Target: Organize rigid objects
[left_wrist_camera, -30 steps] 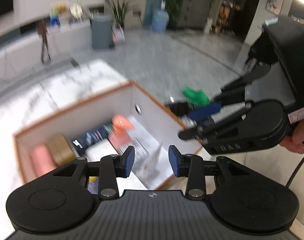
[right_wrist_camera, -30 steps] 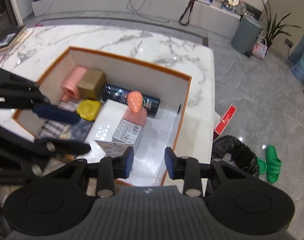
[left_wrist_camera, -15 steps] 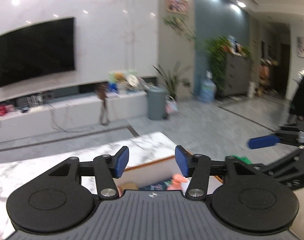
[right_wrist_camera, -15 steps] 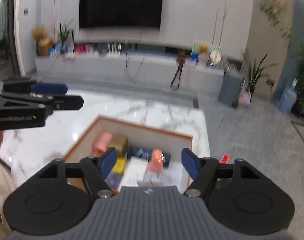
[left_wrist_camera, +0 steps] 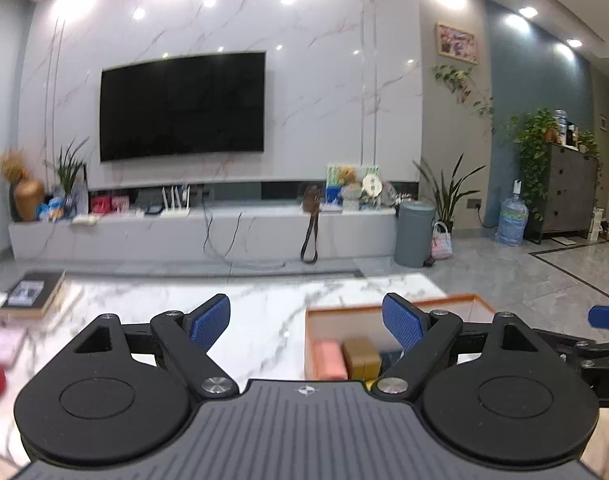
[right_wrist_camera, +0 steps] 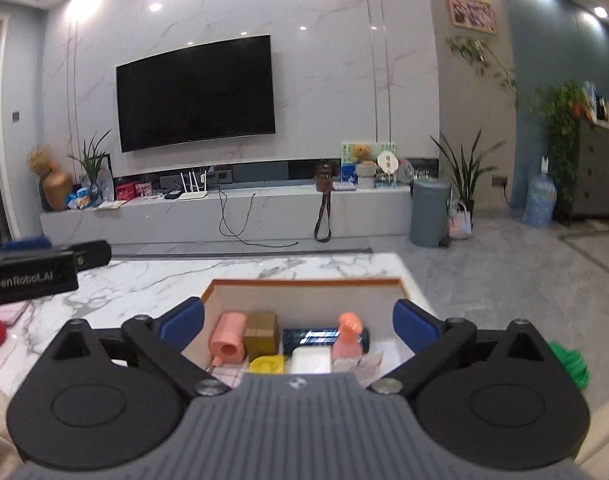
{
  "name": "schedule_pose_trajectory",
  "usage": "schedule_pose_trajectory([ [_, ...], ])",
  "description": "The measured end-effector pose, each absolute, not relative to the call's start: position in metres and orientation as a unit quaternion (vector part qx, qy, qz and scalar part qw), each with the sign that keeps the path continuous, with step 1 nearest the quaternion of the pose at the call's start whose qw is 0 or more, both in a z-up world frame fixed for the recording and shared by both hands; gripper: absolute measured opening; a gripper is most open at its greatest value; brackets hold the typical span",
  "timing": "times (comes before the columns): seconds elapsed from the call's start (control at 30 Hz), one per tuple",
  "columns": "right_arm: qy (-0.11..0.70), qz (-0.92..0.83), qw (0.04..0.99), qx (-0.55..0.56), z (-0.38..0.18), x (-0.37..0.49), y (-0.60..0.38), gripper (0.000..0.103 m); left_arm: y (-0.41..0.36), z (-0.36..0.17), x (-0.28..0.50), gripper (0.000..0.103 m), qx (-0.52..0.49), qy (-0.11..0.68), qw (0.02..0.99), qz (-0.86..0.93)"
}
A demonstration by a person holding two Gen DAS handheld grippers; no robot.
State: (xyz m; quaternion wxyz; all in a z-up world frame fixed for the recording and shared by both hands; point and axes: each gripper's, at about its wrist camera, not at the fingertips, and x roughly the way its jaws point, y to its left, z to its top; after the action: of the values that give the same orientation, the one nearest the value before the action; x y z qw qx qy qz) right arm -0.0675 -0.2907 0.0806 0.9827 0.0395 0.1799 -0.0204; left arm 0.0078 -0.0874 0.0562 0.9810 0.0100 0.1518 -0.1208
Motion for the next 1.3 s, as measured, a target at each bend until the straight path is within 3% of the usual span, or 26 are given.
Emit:
schedule_pose_trajectory([
  [0.3,0.224,-0.031,0.974,-0.026,0.023,-0.049,-0.265,0.099,-0.070,0.013,0.016,0.100,0.025,0.211,0.970,-0.119],
  [0.63,0.273,-0.040,0.961,0.007,0.003,-0.029,-0.273,0.100,-0.076,-0.013,0.020,0.100,0.042,0.245,0.961,-0.121],
  [1.3,0.271,-0.041,0.962,0.014,0.003,-0.032,-0.275,0.100,-0.077,-0.008,0.015,0.100,0.054,0.238,0.962,-0.125],
])
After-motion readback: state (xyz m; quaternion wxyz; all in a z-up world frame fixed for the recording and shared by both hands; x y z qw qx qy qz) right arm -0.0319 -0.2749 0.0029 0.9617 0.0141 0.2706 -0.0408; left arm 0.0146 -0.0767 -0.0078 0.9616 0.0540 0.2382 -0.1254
